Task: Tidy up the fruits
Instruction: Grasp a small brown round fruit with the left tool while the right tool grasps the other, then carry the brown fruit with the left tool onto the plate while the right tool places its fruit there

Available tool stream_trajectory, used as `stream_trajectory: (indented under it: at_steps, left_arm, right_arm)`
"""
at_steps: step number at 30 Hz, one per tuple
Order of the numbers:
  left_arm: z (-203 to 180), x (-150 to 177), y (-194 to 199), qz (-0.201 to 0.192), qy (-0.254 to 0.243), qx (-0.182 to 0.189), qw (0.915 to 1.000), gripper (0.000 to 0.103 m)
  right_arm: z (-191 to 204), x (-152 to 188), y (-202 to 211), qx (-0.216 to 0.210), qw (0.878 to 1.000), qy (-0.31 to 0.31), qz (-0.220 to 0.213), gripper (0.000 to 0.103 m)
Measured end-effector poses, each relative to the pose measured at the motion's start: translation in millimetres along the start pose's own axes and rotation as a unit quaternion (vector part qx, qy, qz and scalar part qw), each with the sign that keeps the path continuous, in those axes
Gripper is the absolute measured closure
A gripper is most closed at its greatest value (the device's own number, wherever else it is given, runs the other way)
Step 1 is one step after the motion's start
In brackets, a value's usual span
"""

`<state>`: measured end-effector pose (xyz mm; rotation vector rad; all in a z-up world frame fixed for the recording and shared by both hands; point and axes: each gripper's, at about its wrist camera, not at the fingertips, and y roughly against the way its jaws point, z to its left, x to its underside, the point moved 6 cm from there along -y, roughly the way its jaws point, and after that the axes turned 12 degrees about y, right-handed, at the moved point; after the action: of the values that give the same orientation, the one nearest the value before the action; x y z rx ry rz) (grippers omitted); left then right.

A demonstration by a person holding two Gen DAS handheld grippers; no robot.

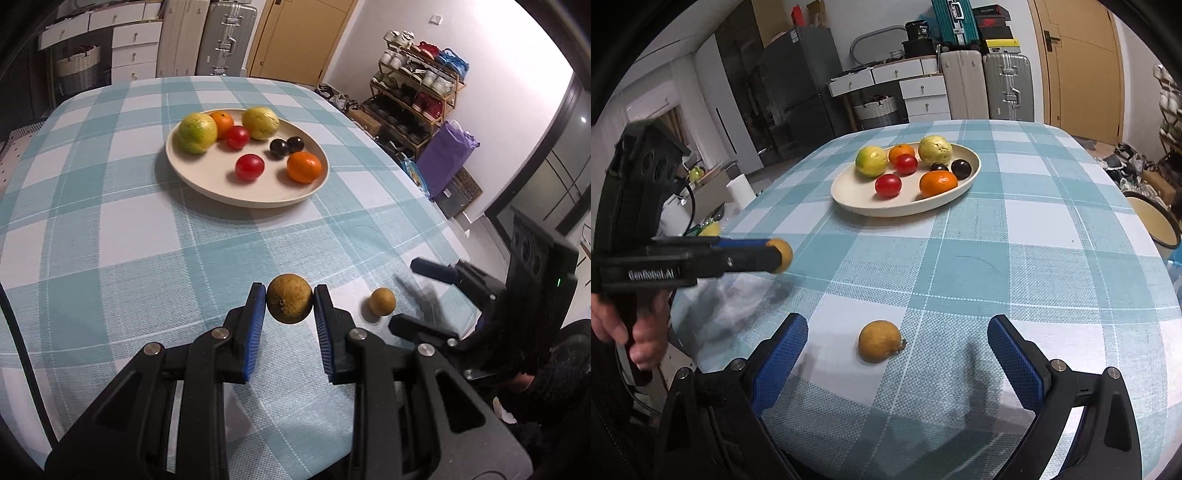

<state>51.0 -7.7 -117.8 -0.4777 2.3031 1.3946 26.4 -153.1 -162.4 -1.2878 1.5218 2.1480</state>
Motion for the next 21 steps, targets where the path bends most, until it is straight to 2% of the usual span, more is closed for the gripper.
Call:
stream_trajectory:
  at_steps: [2,6,8,9,11,15,21]
  left_arm:
    - [2.6,0.0,2.2,-0.001,0.003,0.0,1.0,0.079]
    - [6.4,-0.8,1.2,0.0,0.007,-0.001,1.0,0.079]
    - [6.9,-1.2,0.7,0.0,0.009,-0.001,1.0,0.079]
    - [7.2,-2.0,0.9,0.0,0.009,-0.002,1.0,0.079]
    - [6.9,-4.5,0.9,-0.003,0.01,0.0,0.9999,0.079]
    - [7.1,-9.9,1.3,-0.008,0.011,0.0,0.9999,0.079]
    - [7.1,-24.3,2.2,-0.017,0.01,-0.007,0.9998,0.079]
  right_arm:
    - [3.7,3.3,-3.4,-0.003,1.0,0.002,0.002,0.016]
    - [6.1,7.5,-8.4,0.001,1.0,0.001,0.007,0.026]
    - [8.8,8.6,-9.3,0.002,1.0,0.01,0.004,0.043]
    - [9.9,8.7,-9.7,0.008,1.0,0.017,0.004,0.047]
    - [14.1,9.3,-12.3,0.01,0.999,0.031,0.006,0.068]
    - [21.1,10.6,-17.6,0.023,0.998,0.058,0.013,0.073]
    - [14.2,5.7,-17.1,0.014,0.999,0.044,0.002,0.074]
